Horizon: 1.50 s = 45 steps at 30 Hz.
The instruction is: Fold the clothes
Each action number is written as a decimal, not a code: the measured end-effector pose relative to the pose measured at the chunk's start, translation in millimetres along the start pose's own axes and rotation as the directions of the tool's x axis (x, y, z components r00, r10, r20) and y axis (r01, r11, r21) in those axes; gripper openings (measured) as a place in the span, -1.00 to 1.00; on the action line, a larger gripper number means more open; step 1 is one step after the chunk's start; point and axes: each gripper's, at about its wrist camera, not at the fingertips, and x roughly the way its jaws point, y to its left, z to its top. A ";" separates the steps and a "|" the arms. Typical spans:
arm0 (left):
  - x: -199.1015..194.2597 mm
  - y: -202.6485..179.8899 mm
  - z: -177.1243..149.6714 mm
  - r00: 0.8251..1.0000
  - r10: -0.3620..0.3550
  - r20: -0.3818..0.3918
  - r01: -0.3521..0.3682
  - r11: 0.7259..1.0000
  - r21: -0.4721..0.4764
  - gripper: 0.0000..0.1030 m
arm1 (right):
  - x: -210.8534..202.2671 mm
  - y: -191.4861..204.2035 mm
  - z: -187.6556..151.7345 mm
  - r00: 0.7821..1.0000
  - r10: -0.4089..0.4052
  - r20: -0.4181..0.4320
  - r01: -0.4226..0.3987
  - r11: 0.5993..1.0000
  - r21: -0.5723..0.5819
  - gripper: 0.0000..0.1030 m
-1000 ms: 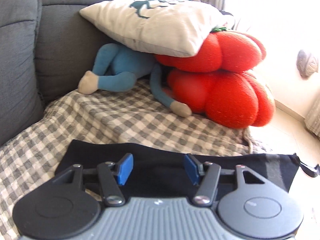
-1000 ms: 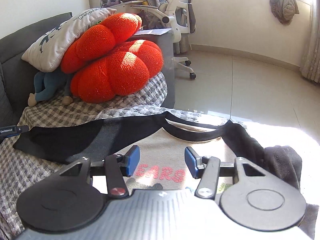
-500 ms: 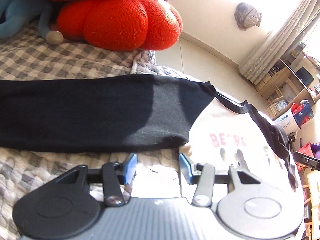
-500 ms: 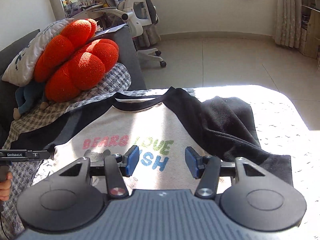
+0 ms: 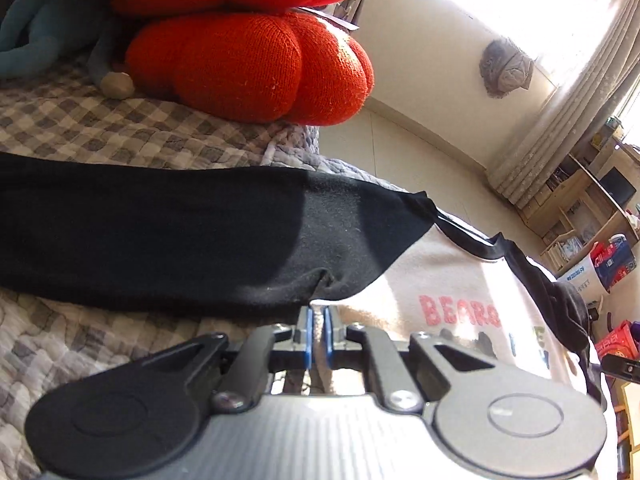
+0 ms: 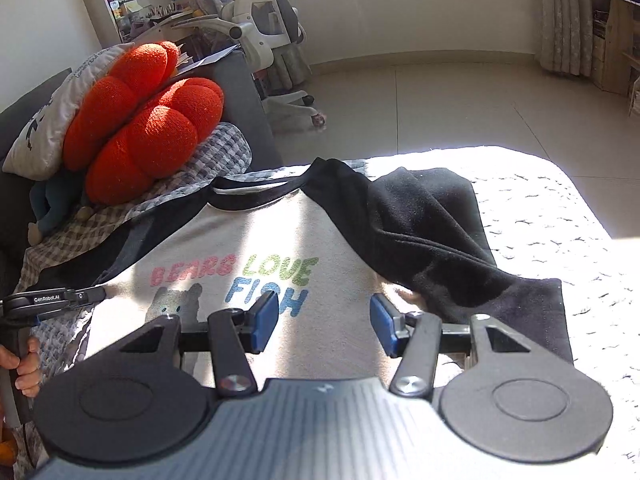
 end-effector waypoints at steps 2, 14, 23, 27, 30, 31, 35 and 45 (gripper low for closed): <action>-3.2 -1.0 1.4 0.999 0.039 -0.023 -0.039 0.999 0.015 -0.75 | -6.0 -5.8 -4.2 1.000 -0.005 -0.003 0.005 1.000 0.008 0.07; -46.3 25.6 -42.1 0.943 -0.197 -0.269 0.174 0.979 -0.109 -0.73 | -44.9 -42.4 -53.4 0.997 -0.022 -0.073 0.026 0.998 0.056 0.07; -61.4 14.0 -69.2 0.941 -0.194 -0.278 0.178 0.981 -0.082 -0.92 | -56.5 -42.8 -84.9 0.989 0.007 -0.145 0.000 0.999 0.050 0.07; -85.4 8.6 -72.2 0.983 -0.085 -0.165 0.079 0.996 -0.046 -0.97 | -56.4 -40.0 -92.0 0.986 -0.006 -0.167 0.010 1.000 0.027 -0.08; -92.0 14.3 -75.1 0.986 -0.041 -0.163 0.036 0.999 -0.030 -0.96 | -58.4 -39.8 -94.0 0.985 -0.024 -0.171 0.027 1.000 0.015 -0.08; -89.0 17.5 -77.4 0.980 -0.049 -0.193 0.043 0.999 -0.034 -0.95 | -58.4 -40.6 -93.7 0.984 -0.025 -0.178 0.028 1.000 0.014 -0.08; -96.2 26.9 -85.0 0.956 -0.130 -0.264 0.116 0.991 -0.069 -0.81 | -62.7 -45.2 -93.9 0.978 0.014 -0.207 -0.006 0.999 0.036 -0.08; -123.1 37.6 -111.0 0.900 -0.240 -0.365 0.224 0.971 -0.085 -0.55 | -89.7 -53.8 -119.6 0.951 0.095 -0.293 -0.089 0.995 0.034 -0.08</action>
